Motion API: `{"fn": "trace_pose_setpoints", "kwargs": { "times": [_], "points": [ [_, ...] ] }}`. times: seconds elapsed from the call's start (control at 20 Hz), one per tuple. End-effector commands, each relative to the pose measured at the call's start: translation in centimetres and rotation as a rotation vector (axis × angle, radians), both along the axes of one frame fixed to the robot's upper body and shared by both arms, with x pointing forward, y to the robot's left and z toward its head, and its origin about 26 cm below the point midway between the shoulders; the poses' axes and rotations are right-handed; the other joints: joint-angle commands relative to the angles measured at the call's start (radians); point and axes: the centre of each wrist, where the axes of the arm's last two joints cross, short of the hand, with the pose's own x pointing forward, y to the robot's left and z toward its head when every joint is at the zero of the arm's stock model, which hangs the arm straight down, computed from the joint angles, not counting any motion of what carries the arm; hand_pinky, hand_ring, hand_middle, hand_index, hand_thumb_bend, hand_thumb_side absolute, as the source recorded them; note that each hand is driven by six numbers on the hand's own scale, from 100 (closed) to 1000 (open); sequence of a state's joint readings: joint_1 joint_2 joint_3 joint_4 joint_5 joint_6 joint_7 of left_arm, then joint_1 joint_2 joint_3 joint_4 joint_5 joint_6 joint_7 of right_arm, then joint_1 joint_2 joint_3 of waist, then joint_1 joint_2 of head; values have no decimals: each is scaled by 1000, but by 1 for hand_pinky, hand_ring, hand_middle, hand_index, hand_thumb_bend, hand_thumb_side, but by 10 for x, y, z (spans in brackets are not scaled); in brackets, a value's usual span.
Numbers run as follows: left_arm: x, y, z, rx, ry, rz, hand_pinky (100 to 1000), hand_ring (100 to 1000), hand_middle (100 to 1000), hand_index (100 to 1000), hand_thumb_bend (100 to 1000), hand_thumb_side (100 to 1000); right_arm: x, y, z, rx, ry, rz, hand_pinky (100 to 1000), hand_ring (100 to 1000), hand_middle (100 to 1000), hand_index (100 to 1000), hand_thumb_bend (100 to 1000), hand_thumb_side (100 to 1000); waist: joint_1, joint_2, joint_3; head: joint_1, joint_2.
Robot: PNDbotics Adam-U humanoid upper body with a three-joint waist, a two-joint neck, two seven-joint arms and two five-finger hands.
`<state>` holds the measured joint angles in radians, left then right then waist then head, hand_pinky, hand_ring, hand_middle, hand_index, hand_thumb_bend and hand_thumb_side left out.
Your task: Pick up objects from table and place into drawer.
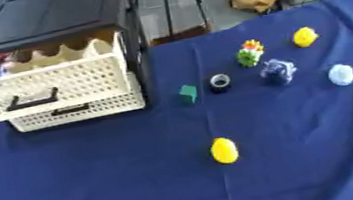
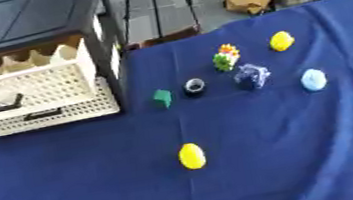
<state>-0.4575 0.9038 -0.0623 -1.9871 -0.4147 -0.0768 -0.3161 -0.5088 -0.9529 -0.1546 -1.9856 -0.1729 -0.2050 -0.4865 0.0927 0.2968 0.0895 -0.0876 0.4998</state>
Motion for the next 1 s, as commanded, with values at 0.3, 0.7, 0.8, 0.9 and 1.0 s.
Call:
{"fn": "trace_pose_setpoints", "kwargs": {
  "times": [0.3, 0.7, 0.8, 0.9, 1.0],
  "points": [
    [-6, 2, 9, 424, 323, 68, 209, 389, 710, 911, 100, 1000, 1, 5, -7, -14, -53, 64, 492, 738, 580, 749, 100, 955, 22, -23, -28, 55, 20],
    [-5, -9, 13, 536, 467, 72, 208, 380, 708, 868, 100, 1000, 7, 7, -26, 25, 7, 65, 499, 739, 570, 738, 100, 954, 47, -24, -52, 98, 24],
    [-4, -12, 11, 533, 483, 83, 235, 402, 748, 869, 100, 1000, 8, 9, -29, 25, 20, 73, 504, 739, 567, 736, 100, 957, 50, -23, -58, 104, 25],
    [-3, -15, 10, 517, 497, 97, 242, 411, 764, 880, 100, 1000, 10, 11, -33, 25, 32, 90, 511, 741, 567, 736, 100, 956, 51, -22, -65, 110, 26],
    [-3, -18, 11, 490, 509, 110, 249, 418, 766, 900, 100, 1000, 11, 12, -35, 27, 39, 104, 514, 741, 565, 732, 100, 953, 51, -20, -73, 117, 25]
  ]
}}
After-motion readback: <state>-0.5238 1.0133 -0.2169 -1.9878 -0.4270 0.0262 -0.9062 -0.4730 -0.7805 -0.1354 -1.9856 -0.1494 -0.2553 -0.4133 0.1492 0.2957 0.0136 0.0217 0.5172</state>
